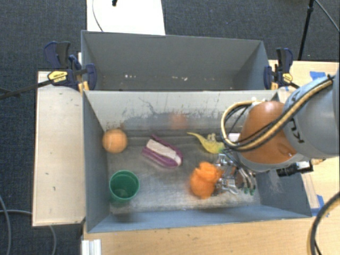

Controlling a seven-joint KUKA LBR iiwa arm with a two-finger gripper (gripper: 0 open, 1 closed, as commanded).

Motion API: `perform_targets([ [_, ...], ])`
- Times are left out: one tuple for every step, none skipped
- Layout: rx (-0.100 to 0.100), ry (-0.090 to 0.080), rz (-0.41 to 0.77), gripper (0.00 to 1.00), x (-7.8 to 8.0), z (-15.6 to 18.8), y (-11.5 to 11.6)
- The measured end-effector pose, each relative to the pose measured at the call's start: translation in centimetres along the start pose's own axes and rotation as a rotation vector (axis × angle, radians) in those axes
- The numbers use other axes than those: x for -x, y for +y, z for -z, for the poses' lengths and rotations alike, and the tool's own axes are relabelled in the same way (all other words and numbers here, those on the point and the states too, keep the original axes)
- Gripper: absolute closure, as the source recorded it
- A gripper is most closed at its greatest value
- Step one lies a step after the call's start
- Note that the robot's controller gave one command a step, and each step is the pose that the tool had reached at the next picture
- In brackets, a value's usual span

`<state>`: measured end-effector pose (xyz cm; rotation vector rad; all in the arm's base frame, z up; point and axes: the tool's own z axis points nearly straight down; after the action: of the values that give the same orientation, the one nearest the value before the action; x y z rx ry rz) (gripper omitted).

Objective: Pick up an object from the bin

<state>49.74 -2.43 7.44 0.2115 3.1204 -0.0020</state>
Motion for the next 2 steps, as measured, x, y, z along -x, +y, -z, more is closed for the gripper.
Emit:
perform_targets([
  [0.000,0.000,0.001,1.00,0.00,0.00,0.00],
  [0.000,0.000,0.002,1.00,0.00,0.06,0.01],
])
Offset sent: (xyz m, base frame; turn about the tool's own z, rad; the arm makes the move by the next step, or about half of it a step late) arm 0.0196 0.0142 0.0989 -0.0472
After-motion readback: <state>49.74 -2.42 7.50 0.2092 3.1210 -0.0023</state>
